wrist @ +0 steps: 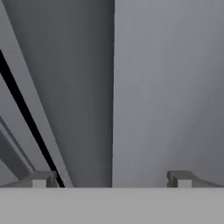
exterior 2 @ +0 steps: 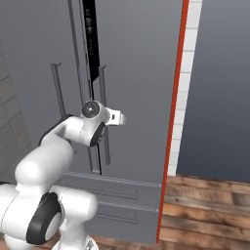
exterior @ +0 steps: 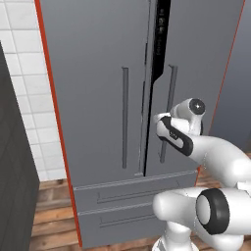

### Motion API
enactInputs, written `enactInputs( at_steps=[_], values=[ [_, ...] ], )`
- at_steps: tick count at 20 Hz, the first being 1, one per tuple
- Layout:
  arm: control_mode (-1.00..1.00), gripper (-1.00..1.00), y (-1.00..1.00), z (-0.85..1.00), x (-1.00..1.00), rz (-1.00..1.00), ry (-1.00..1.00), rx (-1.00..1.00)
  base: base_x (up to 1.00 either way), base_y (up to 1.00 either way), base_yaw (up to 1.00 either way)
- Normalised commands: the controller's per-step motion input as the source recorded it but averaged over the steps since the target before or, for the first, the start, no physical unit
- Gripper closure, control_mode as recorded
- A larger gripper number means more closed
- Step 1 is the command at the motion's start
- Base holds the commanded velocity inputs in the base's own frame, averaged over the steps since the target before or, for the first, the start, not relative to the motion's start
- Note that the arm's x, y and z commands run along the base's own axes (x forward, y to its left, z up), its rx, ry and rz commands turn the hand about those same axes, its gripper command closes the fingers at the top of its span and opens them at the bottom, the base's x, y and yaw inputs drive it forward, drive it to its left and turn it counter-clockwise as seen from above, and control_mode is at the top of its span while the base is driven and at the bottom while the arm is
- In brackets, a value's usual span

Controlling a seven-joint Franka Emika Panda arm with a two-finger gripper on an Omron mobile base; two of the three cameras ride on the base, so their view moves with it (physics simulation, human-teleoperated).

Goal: Retrieve the butter from the fridge and place it on a plate on the dining table. Then retrieve the butter knife by the fridge and place it near the plate.

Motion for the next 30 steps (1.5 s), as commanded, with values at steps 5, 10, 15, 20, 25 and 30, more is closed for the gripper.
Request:
enactInputs(
  at_steps=[5, 10, 15, 20, 25, 30],
  values=[
    [-1.00, 1.00, 0.00, -0.11, 0.54, 0.00, 0.00, 0.00, 0.00, 0.00, 0.00],
    [-1.00, 1.00, 0.00, -0.02, 0.30, 0.00, 0.04, 0.00, 0.00, 0.00, 0.00],
    [-1.00, 1.00, -0.10, 0.00, -0.02, 0.00, 0.02, 0.00, 0.00, 0.00, 0.00],
    [-1.00, 1.00, -0.54, 0.00, -0.45, -0.03, 0.14, 0.00, 0.00, 0.00, 0.00],
    [-1.00, 1.00, -0.68, 0.00, -0.97, -0.04, 0.04, 0.00, 0.00, 0.00, 0.00],
    [-1.00, 1.00, -0.78, 0.00, -1.00, -0.07, 0.06, 0.01, 0.00, 0.00, 0.00]
  ],
)
